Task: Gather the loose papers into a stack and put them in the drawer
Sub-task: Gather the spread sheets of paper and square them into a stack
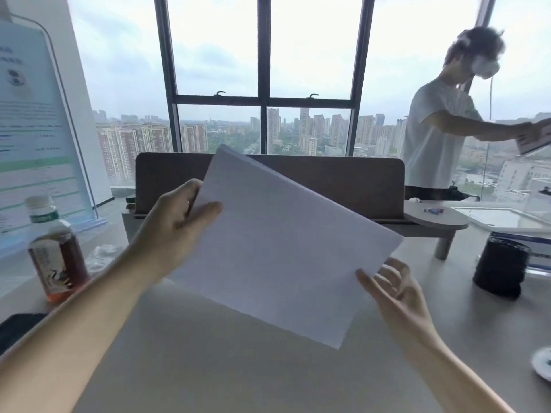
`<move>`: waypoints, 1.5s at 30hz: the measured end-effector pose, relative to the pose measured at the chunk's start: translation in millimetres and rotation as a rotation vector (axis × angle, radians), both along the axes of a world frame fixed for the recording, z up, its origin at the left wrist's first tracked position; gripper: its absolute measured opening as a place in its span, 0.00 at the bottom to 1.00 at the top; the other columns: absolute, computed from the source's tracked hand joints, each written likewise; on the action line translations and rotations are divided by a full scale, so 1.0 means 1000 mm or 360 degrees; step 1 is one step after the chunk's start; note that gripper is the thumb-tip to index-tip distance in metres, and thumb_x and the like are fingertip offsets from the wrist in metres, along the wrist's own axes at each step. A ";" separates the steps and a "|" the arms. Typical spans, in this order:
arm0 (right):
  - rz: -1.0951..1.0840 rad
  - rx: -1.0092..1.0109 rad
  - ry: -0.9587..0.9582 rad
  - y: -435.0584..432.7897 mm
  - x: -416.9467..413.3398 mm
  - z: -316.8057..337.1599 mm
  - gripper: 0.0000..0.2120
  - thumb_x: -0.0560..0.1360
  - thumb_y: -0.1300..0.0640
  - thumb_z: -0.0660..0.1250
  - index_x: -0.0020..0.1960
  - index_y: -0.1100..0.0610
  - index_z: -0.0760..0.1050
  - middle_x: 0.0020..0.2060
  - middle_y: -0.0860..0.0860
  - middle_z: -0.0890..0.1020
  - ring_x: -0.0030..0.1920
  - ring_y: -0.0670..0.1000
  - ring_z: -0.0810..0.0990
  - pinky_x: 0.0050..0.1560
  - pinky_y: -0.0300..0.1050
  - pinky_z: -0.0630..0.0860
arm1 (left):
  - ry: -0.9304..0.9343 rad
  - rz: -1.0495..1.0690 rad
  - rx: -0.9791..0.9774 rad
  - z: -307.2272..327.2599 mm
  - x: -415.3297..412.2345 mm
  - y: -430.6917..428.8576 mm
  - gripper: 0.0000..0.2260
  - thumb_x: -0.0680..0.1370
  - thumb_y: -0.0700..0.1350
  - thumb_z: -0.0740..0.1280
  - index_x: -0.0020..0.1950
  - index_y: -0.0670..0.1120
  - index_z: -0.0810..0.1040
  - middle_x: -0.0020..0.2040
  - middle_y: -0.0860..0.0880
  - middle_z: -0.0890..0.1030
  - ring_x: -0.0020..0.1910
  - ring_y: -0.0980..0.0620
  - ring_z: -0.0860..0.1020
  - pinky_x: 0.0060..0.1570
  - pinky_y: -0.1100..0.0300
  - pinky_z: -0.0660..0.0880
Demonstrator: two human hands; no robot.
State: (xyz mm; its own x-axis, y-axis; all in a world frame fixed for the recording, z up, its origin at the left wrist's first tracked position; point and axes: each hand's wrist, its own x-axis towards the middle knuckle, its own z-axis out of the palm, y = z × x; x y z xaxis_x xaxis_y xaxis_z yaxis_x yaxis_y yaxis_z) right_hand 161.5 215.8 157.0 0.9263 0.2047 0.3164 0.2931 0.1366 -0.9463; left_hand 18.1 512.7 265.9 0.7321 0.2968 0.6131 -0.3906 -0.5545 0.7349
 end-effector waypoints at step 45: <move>-0.0669 -0.0424 -0.0229 -0.291 -0.130 0.062 0.08 0.80 0.60 0.66 0.55 0.50 0.81 0.48 0.43 0.89 0.54 0.50 0.87 0.56 0.49 0.81 | 0.0254 -0.0876 -0.0720 -0.042 0.035 -0.259 0.14 0.79 0.41 0.67 0.64 0.39 0.78 0.56 0.45 0.86 0.51 0.45 0.84 0.52 0.49 0.80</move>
State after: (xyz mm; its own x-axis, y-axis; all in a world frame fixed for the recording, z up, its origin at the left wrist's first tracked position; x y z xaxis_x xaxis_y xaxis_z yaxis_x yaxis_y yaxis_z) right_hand 31.9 -75.6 218.7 0.8968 -0.0853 0.4341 0.4004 -0.2609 -0.8784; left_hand 52.6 253.6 223.5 0.9185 0.0592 0.3910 -0.3943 0.0630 0.9168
